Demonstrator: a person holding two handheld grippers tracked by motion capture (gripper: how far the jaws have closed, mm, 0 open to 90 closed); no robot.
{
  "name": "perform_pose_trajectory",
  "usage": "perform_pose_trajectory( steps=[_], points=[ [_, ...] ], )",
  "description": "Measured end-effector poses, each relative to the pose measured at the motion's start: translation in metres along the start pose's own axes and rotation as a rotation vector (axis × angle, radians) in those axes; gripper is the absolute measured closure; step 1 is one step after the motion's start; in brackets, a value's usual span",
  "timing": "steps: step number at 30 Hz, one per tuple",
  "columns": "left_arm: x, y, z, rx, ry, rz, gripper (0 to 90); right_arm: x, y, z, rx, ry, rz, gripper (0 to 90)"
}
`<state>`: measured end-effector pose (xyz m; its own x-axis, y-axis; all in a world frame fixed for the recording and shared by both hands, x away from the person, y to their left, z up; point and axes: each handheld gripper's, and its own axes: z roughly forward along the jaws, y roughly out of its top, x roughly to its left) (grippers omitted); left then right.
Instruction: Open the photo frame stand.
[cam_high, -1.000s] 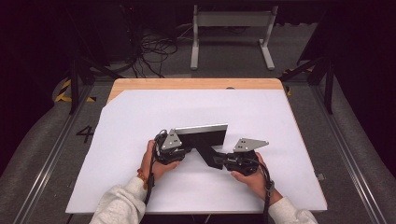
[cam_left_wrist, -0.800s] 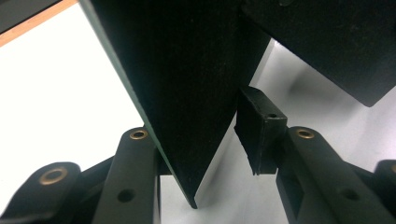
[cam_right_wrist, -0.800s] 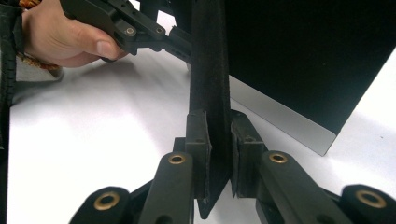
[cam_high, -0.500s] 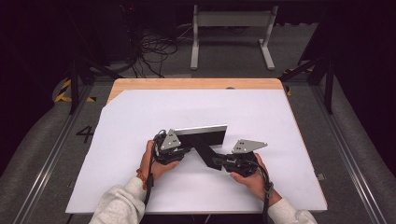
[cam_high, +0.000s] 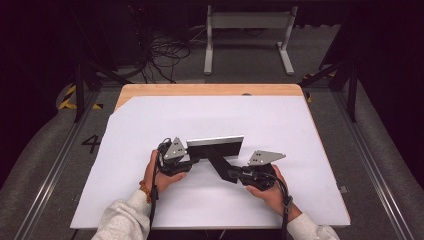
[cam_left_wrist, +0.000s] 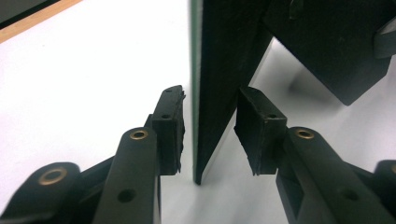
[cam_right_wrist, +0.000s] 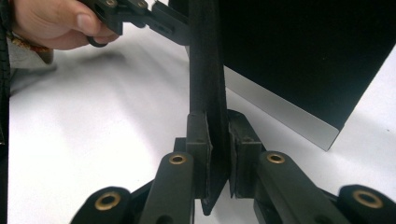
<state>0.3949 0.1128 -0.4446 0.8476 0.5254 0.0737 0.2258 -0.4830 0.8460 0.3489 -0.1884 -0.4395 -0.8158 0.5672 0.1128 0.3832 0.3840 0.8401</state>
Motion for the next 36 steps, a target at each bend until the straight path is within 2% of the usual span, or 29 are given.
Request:
perform_pose_trajectory(
  steps=[11, 14, 24, 36],
  points=[
    [0.0002, 0.0026, -0.0093, -0.007, 0.003, 0.020, 63.0, 0.0016, -0.0015, 0.0000, 0.010, 0.002, -0.005, 82.0],
    [-0.0003, 0.0029, -0.0093, -0.005, 0.006, 0.022, 63.4, 0.0022, -0.0017, 0.0002, 0.014, 0.001, -0.012, 82.2],
    [-0.0017, 0.0025, -0.0078, -0.004, 0.003, 0.018, 66.9, 0.0039, -0.0036, -0.0002, 0.012, 0.035, 0.013, 84.5],
    [-0.0037, 0.0025, -0.0070, 0.002, -0.007, 0.030, 69.2, 0.0085, -0.0063, -0.0011, 0.023, 0.030, 0.008, 85.4]
  ],
)
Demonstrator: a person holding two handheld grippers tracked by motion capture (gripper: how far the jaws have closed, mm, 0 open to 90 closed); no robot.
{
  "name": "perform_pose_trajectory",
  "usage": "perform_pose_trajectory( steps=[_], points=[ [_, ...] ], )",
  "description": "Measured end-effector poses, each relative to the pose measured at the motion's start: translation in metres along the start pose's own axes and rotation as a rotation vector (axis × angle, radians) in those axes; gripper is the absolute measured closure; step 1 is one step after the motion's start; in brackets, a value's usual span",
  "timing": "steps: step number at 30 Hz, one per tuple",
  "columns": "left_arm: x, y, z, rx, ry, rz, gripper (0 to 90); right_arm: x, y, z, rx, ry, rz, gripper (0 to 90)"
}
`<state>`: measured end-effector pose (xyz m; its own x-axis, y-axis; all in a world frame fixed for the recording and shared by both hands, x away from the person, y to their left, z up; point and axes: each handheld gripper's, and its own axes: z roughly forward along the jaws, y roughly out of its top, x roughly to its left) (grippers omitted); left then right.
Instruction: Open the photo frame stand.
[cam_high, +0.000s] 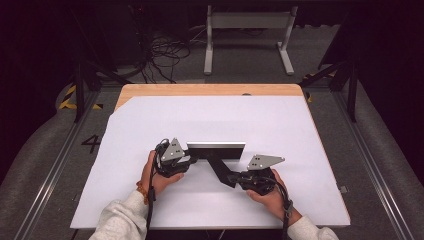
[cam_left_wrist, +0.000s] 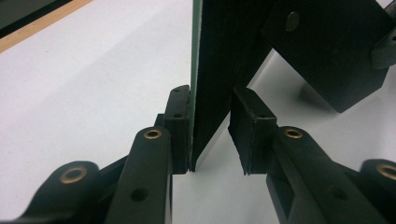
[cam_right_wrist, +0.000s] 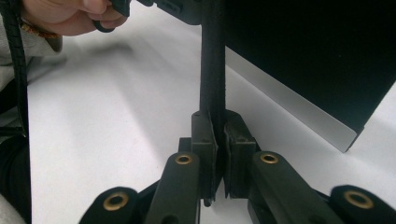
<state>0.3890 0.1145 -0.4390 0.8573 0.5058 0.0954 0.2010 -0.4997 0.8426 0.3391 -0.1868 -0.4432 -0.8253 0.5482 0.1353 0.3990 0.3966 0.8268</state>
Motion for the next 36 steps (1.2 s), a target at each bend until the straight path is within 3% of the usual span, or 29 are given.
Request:
perform_pose_trajectory(
  steps=[13, 18, 24, 29, 32, 36],
  points=[
    [-0.001, 0.000, -0.001, 0.005, -0.016, -0.004, 68.9, -0.001, -0.005, -0.002, 0.021, -0.017, -0.006, 85.1],
    [0.000, -0.001, -0.001, 0.004, -0.027, -0.006, 68.9, 0.003, -0.006, -0.003, 0.055, -0.048, -0.063, 84.0],
    [0.001, -0.002, -0.004, 0.006, -0.028, -0.011, 69.6, 0.005, -0.007, -0.006, 0.068, -0.060, -0.073, 83.1],
    [0.003, -0.005, -0.012, 0.013, -0.028, -0.014, 69.5, 0.004, -0.007, -0.012, 0.067, -0.060, -0.067, 82.3],
    [0.002, -0.007, -0.022, 0.018, -0.039, -0.012, 69.9, 0.004, -0.001, -0.021, 0.077, -0.059, -0.093, 79.7],
    [0.002, -0.013, -0.033, 0.028, -0.033, -0.015, 71.3, 0.001, 0.000, -0.034, 0.056, -0.088, -0.101, 79.9]
  ],
)
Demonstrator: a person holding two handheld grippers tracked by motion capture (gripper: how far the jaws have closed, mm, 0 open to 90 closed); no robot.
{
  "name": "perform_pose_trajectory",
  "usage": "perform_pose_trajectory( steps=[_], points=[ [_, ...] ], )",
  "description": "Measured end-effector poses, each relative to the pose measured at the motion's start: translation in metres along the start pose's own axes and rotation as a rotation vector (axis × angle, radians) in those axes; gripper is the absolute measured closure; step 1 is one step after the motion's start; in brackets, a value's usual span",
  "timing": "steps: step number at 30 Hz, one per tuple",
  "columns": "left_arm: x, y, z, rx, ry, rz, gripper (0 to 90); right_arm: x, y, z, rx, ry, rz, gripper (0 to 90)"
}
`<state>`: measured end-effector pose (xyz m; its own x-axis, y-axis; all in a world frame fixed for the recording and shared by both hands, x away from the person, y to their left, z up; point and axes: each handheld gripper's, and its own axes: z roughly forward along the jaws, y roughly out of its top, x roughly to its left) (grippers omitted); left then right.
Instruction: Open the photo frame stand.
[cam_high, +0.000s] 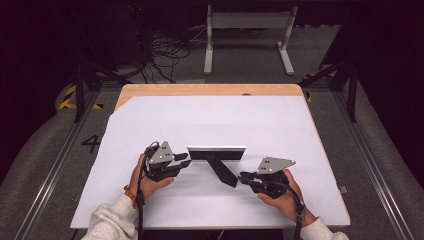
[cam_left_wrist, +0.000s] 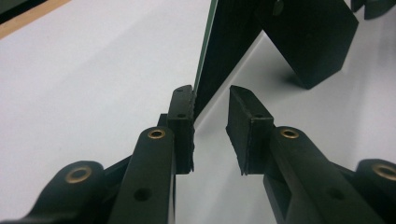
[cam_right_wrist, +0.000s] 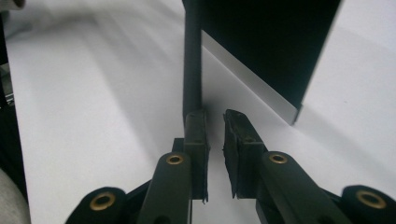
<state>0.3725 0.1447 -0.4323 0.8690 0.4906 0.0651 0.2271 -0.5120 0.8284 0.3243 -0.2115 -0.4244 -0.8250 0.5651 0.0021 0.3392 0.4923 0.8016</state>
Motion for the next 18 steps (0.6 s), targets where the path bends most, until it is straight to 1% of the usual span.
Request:
perform_pose_trajectory(
  steps=[2, 5, 9, 11, 13, 15, 16, 17, 18],
  points=[
    [-0.001, -0.003, -0.004, 0.008, 0.004, 0.001, 71.2, -0.002, -0.002, -0.003, 0.002, -0.016, 0.003, 80.0],
    [-0.003, -0.008, -0.013, 0.012, 0.009, 0.007, 70.4, -0.006, -0.003, -0.008, 0.009, -0.060, 0.002, 79.3],
    [-0.003, -0.015, -0.024, 0.007, 0.016, 0.003, 69.1, -0.011, -0.005, -0.011, 0.006, -0.089, 0.018, 78.6],
    [-0.003, -0.021, -0.030, 0.005, 0.005, -0.008, 67.4, -0.013, -0.005, -0.010, 0.013, -0.103, 0.027, 78.1],
    [-0.003, -0.024, -0.034, 0.007, 0.006, -0.014, 66.6, -0.014, -0.005, -0.010, 0.019, -0.122, 0.018, 78.0],
    [-0.005, -0.029, -0.040, 0.008, 0.008, -0.021, 66.2, -0.014, -0.004, -0.011, 0.015, -0.131, 0.016, 78.0],
    [-0.006, -0.030, -0.043, 0.007, 0.011, -0.017, 65.7, -0.014, -0.004, -0.012, 0.012, -0.131, 0.018, 78.0],
    [-0.006, -0.030, -0.043, 0.007, 0.011, -0.017, 65.6, -0.014, -0.004, -0.012, 0.012, -0.131, 0.018, 78.0],
    [-0.008, -0.033, -0.048, 0.001, 0.013, -0.022, 65.4, -0.014, -0.004, -0.012, 0.007, -0.138, 0.016, 77.6]
  ],
)
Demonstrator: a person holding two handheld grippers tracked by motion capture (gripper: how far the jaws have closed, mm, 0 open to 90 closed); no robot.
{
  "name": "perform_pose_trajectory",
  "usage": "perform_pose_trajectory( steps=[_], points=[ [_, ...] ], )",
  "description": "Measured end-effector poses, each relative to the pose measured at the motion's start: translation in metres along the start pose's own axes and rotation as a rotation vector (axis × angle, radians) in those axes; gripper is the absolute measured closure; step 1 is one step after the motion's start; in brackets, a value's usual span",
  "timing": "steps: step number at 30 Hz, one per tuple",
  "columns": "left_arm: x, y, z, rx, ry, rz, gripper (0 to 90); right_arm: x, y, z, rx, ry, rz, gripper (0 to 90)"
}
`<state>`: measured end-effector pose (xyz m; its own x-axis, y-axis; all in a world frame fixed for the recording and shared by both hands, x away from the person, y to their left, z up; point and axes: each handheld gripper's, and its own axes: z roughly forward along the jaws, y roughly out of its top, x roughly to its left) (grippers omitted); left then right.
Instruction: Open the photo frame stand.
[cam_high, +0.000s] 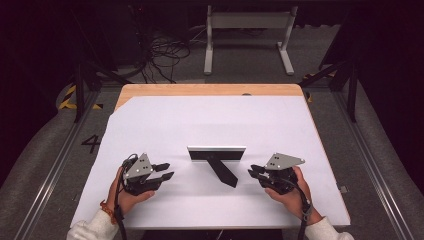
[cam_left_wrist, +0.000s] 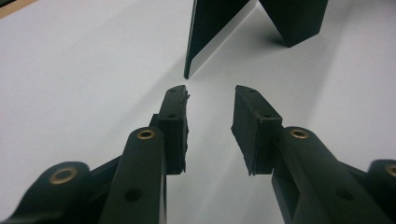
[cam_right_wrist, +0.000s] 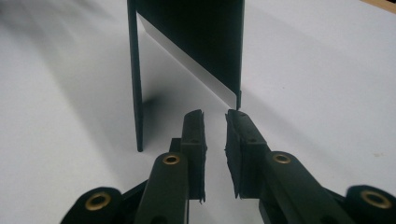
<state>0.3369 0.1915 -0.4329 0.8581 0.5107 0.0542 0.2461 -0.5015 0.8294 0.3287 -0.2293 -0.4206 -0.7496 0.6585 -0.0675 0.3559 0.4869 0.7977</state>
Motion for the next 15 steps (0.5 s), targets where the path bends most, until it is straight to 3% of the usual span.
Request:
perform_pose_trajectory(
  steps=[15],
  points=[
    [-0.013, -0.018, -0.016, 0.011, -0.008, -0.029, 63.3, -0.003, 0.003, -0.001, -0.014, -0.023, -0.004, 76.2]
  ],
)
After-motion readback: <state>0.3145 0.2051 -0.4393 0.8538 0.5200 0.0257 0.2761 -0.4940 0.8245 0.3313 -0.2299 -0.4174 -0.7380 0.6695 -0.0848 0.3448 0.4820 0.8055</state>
